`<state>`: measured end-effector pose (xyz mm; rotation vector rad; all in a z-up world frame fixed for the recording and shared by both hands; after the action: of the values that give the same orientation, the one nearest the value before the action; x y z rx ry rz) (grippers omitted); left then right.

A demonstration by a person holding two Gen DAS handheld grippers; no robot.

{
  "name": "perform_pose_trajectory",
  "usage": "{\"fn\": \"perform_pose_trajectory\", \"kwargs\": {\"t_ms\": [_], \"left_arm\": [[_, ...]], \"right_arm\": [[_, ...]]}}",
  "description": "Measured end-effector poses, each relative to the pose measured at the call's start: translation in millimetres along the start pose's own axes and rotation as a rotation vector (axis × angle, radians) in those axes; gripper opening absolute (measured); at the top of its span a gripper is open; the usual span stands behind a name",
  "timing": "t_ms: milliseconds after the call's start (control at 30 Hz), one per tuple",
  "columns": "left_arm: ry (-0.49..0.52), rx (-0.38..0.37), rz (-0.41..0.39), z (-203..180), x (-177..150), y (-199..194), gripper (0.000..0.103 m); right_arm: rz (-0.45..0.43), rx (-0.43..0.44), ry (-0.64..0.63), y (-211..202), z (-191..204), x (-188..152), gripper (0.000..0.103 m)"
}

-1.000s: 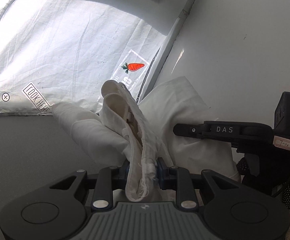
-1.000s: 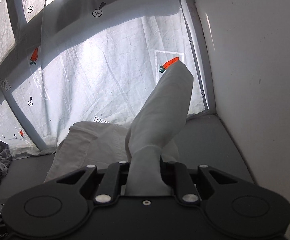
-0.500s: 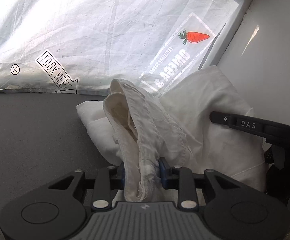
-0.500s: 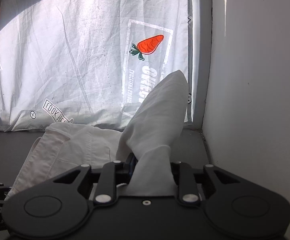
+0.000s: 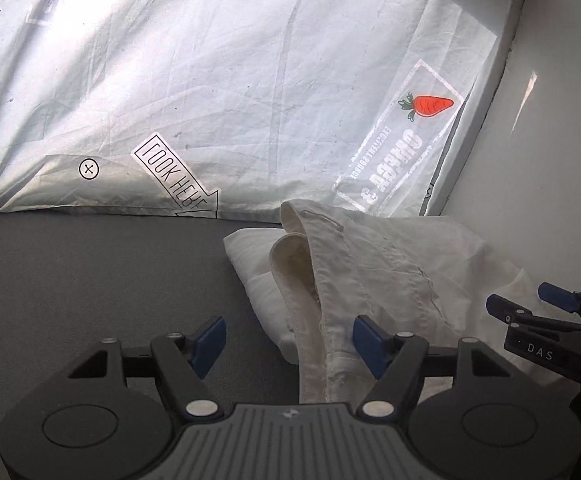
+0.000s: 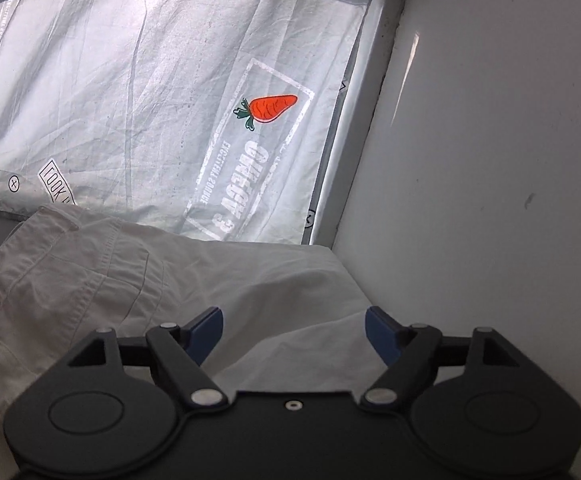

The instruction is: Fold clothes

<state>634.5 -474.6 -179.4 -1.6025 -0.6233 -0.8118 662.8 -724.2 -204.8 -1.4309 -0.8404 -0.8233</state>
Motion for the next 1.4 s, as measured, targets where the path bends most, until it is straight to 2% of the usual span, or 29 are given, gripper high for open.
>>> {"fn": "perform_pose_trajectory", "kwargs": {"t_ms": [67,133,167,267,333,467,533,667,800,900,1100,1200,1333,1400], "left_arm": [[-0.035,0.004,0.036,6.7,-10.7,11.1,0.074],[-0.075,0.014,0.067,18.0,-21.5,22.5,0.087],[-0.089,0.016,0.08,23.1,-25.5,27.6,0.089],[-0.093,-0.016,0.091,29.5,-22.1,26.9,0.091],[-0.057,-0.009,0.065,25.0,-13.8,13.1,0.09],[0.025,-0.032,-0.063,12.2,5.6,-45.2,0.091],[0.05,-0.035,-0.114,7.9,9.7,-79.6,0.1],[0.063,-0.003,-0.243,9.7,7.8,-156.8,0.103],[0.08,0.014,-0.328,12.6,-2.5,-228.5,0.103],[0.075,0.051,-0.331,18.5,-16.2,-274.8,0.103],[-0.026,0.02,-0.422,49.6,-45.6,-360.5,0.103],[-0.012,0.096,-0.437,63.9,-50.8,-389.9,0.103],[0.053,0.182,-0.412,81.9,-64.4,-418.4,0.103],[0.067,0.202,-0.387,94.6,-75.5,-431.6,0.103]], "right_arm": [[0.087,0.0,0.038,10.7,-0.1,-18.5,0.08],[0.117,-0.011,0.033,15.2,2.8,-25.6,0.082],[0.135,-0.015,0.03,16.4,4.7,-25.5,0.083],[0.165,-0.011,0.02,10.1,9.1,-11.4,0.083],[0.152,0.002,0.018,-4.7,12.9,-4.2,0.084],[0.118,-0.011,0.06,-46.7,22.5,3.9,0.098],[0.119,-0.023,0.103,-72.0,31.3,6.7,0.099],[0.066,0.01,0.163,-131.5,58.4,13.0,0.103],[-0.004,0.079,0.125,-185.1,96.5,19.9,0.103],[-0.043,0.13,0.105,-221.6,126.4,21.6,0.103],[-0.064,0.257,0.078,-296.9,181.9,5.5,0.103],[-0.056,0.305,0.049,-331.8,208.6,-5.3,0.103],[-0.042,0.349,0.006,-364.1,244.5,-19.5,0.103],[-0.035,0.351,-0.01,-378.1,263.4,-27.1,0.103]]}}
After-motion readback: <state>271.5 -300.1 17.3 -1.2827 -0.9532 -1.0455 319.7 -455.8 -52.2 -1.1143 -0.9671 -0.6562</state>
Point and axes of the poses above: each gripper's, at about its wrist camera, not at the fingertips, and y roughly the way its jaws point, z to its left, x to its top, the point moved 5 cm from there along y, roughly the way its jaws point, and after that the axes turned 11 degrees about y, right-handed, at the moved point
